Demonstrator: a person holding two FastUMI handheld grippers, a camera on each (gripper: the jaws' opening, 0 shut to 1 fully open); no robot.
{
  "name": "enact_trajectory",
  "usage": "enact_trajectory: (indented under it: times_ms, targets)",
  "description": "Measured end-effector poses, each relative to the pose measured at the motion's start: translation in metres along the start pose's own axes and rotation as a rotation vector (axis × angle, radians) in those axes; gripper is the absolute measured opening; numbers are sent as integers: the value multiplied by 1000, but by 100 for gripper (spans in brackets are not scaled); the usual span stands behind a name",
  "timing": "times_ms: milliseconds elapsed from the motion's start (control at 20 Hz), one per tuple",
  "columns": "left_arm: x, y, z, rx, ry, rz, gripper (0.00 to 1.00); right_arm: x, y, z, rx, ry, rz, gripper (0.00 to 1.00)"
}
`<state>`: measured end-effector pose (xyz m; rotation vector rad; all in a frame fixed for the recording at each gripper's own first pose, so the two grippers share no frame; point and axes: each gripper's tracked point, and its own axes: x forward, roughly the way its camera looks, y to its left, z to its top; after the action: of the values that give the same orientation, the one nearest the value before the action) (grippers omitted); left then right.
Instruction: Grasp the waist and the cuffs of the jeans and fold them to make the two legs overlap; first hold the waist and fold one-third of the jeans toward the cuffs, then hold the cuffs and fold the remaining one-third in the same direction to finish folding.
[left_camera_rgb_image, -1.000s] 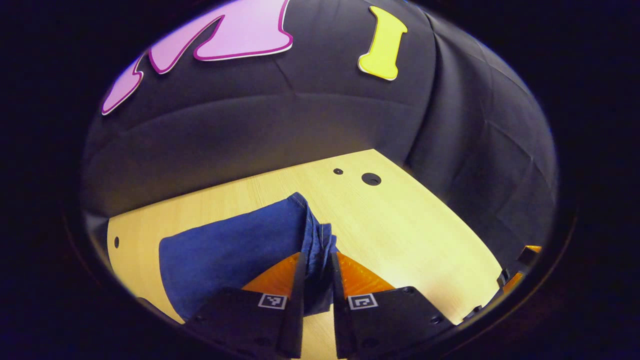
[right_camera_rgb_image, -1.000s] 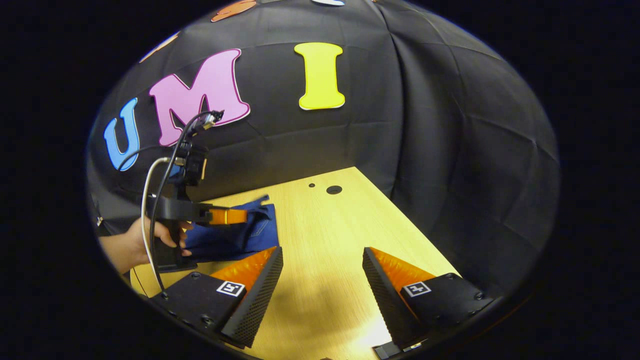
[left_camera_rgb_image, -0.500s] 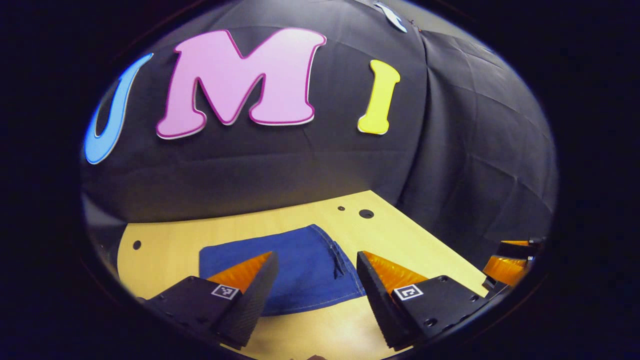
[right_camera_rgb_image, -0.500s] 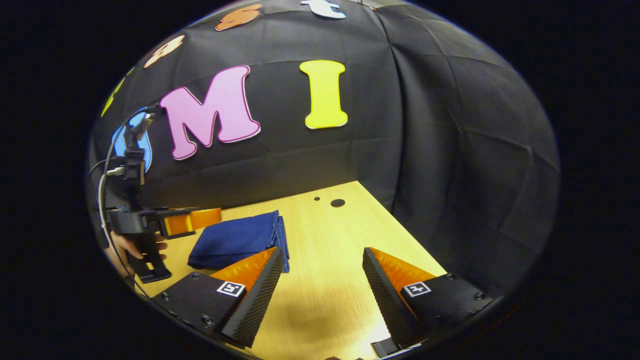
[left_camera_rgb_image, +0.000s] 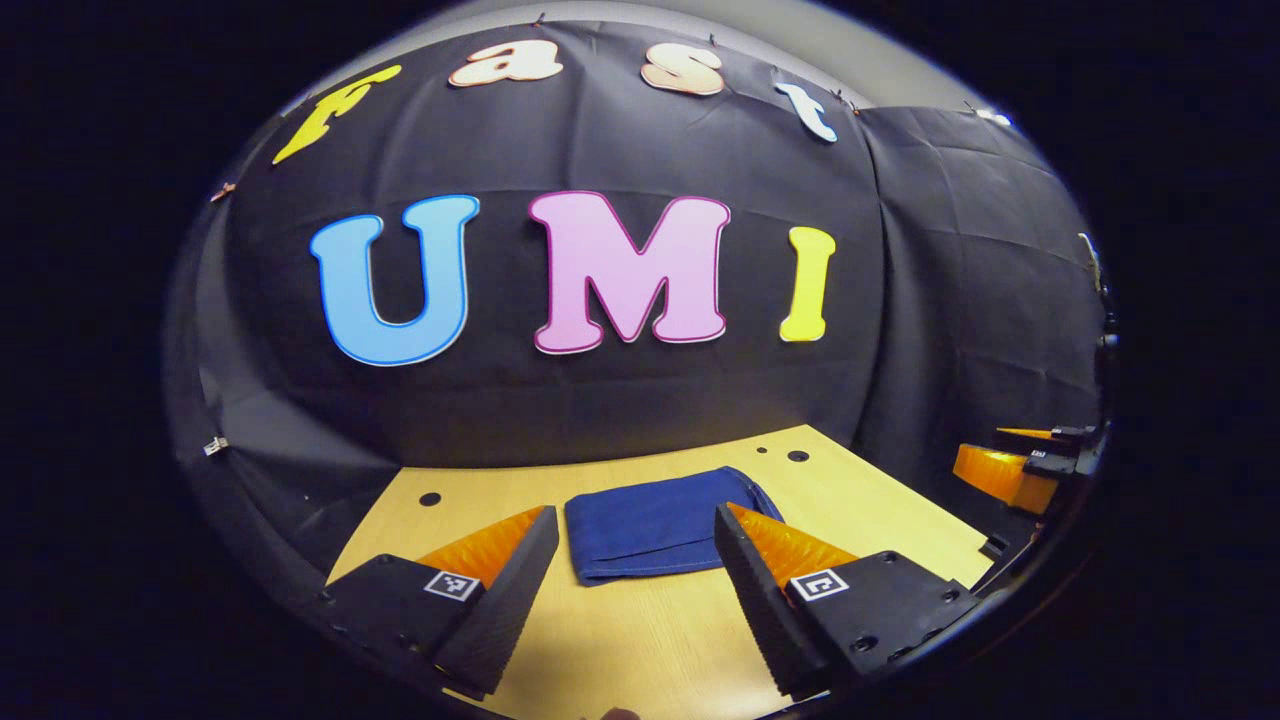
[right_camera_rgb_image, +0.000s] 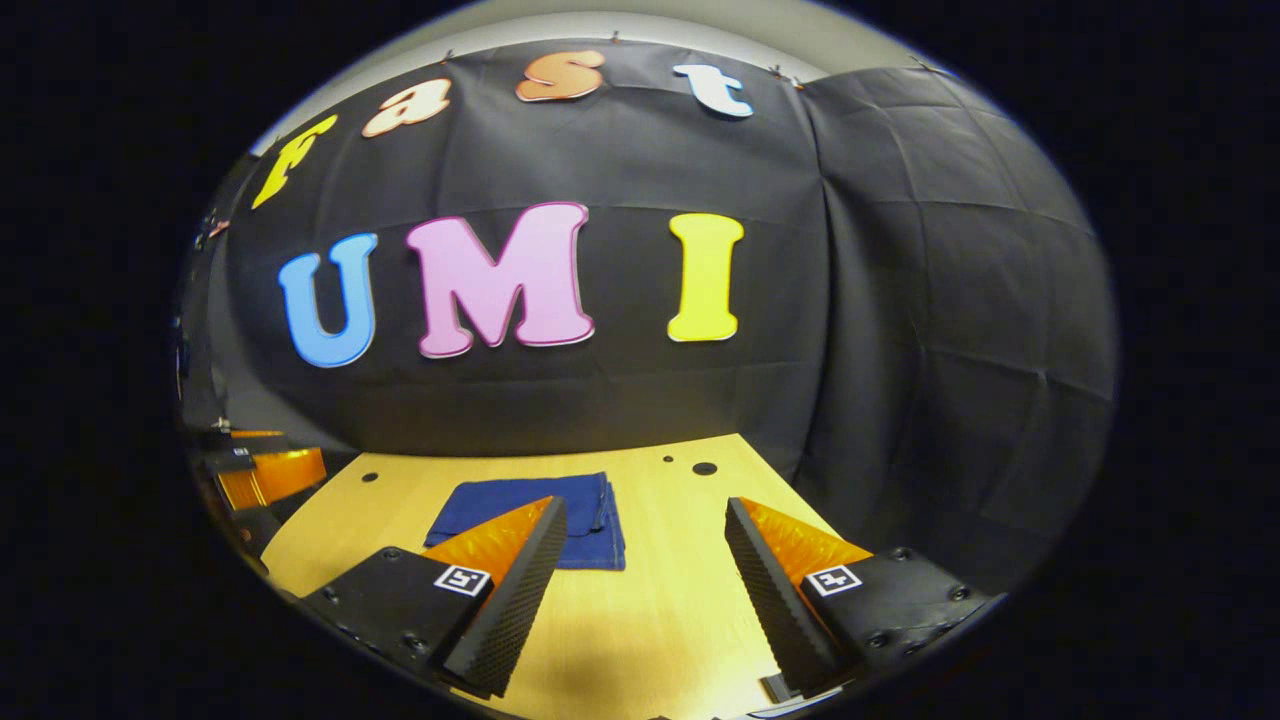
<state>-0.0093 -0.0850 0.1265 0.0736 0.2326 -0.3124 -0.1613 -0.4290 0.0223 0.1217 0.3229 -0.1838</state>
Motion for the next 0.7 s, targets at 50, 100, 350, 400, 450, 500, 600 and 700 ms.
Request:
enact_trajectory:
  times_ms: [50, 100, 350, 400, 450, 500, 600, 700]
  targets:
    - [-16, 9, 5, 3, -22, 17, 97, -15, 8, 5, -16, -21, 12, 98]
    - [-31, 17, 12, 7, -46, 40, 97, -29, 17, 5, -29, -25, 28, 98]
    - [-101, 42, 35, -40, -181, 103, 96, -82, 33, 4, -61, 1, 54, 98]
    - [-113, 44, 36, -38, -201, 106, 97, -86, 32, 9, -67, -10, 48, 98]
    - [-122, 45, 38, -28, -218, 108, 97, -87, 35, 16, -71, -26, 52, 98]
    - [-129, 45, 39, -16, -233, 110, 97, -86, 37, 22, -69, -38, 56, 98]
    - [-140, 43, 41, -8, -243, 114, 96, -85, 45, 39, -43, -82, 84, 98]
    - [-147, 41, 39, -28, -230, 125, 96, -85, 53, 52, -32, -116, 118, 98]
